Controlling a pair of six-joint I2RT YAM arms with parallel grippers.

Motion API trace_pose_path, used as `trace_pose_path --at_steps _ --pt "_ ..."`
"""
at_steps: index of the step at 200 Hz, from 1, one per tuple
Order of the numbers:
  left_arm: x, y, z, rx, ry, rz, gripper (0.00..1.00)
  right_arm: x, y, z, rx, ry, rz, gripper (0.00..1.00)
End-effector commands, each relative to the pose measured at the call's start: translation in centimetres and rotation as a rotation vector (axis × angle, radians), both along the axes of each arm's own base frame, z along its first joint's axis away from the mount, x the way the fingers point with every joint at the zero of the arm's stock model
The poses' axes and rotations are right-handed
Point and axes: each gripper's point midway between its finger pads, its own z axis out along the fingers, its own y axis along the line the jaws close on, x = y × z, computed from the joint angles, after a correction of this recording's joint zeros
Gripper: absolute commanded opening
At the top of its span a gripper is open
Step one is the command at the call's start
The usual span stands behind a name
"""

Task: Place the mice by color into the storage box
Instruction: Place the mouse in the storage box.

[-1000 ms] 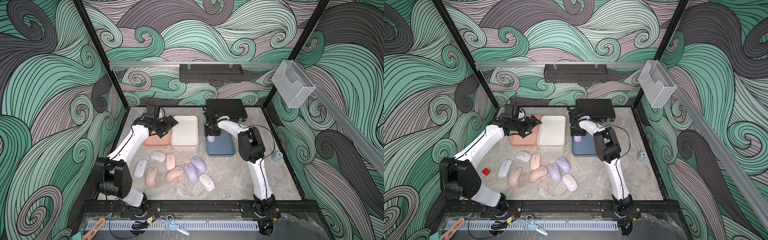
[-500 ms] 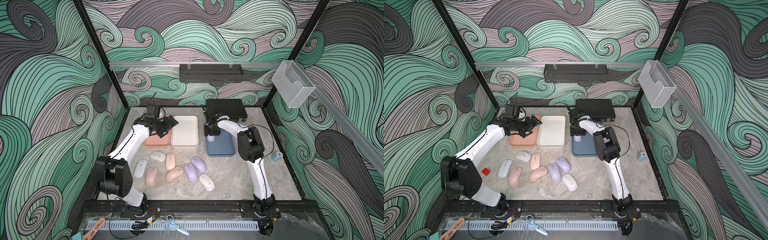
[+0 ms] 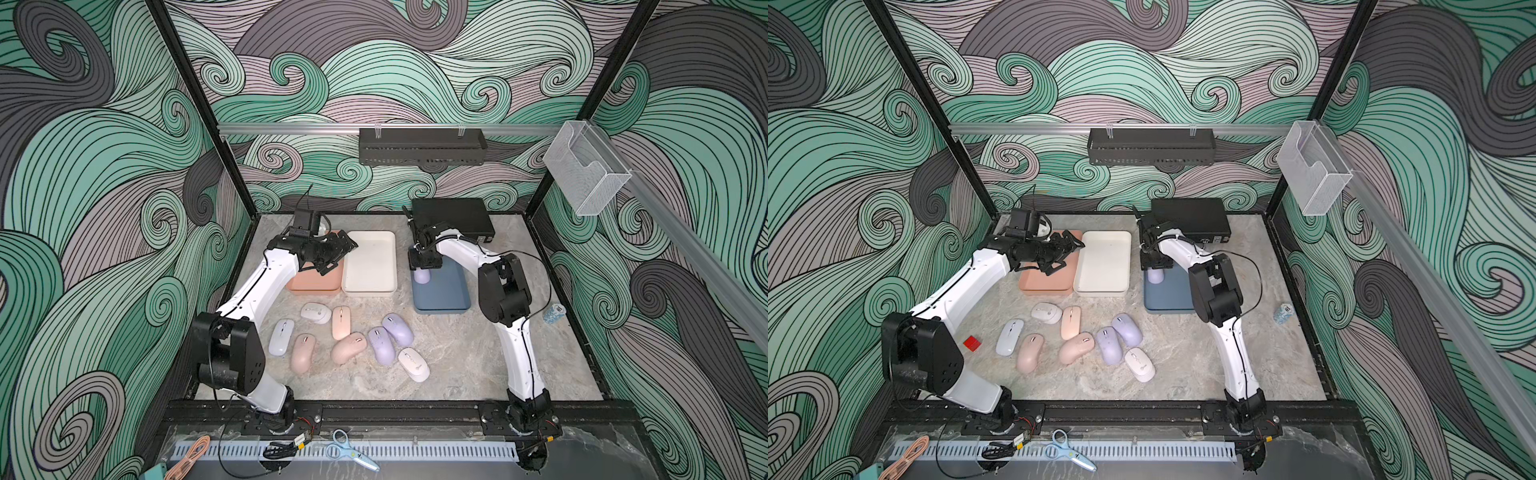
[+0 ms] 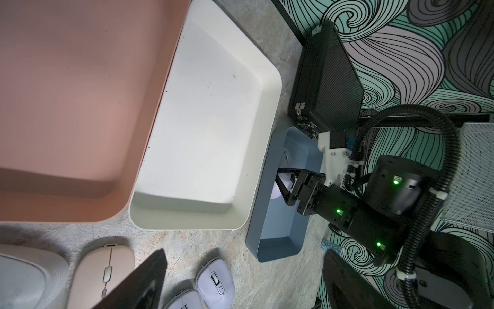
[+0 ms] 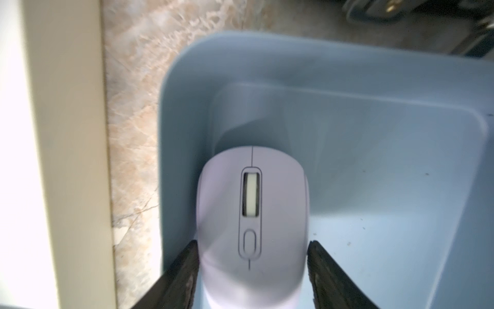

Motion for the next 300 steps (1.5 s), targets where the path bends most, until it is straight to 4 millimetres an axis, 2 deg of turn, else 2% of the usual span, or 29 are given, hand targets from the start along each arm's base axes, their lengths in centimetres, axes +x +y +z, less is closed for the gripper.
trace_pose_path --at_steps 1,26,36,56,80,131,177,231,300 --pt "0.2 0.0 -0.5 0.001 0.001 -0.019 0.90 -0.3 -0.9 4.0 -0.003 -0.057 -0.006 0.64" --pt "0.2 -0.1 -0.6 -0.001 0.002 -0.022 0.90 -1.1 -1.8 5.4 -0.020 -0.080 -0.009 0.64" --pt "0.2 -0.1 -0.5 -0.002 0.000 -0.024 0.90 -1.6 -3.0 5.4 -0.052 -0.080 -0.024 0.62" --pt "0.1 -0.2 -0.3 -0.004 -0.004 -0.026 0.90 -2.2 -5.5 4.1 -0.117 -0.055 -0.055 0.57" --pt "0.1 -0.3 -0.2 -0.010 -0.006 -0.030 0.90 -2.4 -6.6 1.9 -0.122 0.006 -0.066 0.51" --pt "0.1 -0.5 -0.5 -0.008 0.001 -0.034 0.90 -2.8 -6.4 -1.4 -0.122 0.067 -0.066 0.51" --pt "0.1 -0.6 -0.4 -0.013 0.000 -0.040 0.90 -2.9 -6.1 -2.2 -0.113 0.088 -0.054 0.53" --pt "0.1 -0.8 -0.6 -0.013 0.006 -0.046 0.90 -3.0 -5.7 -2.1 -0.095 0.098 -0.039 0.56" --pt "0.0 -1.1 -0.5 -0.022 0.003 -0.063 0.90 -2.5 -5.6 -0.8 -0.086 0.074 -0.035 0.57"
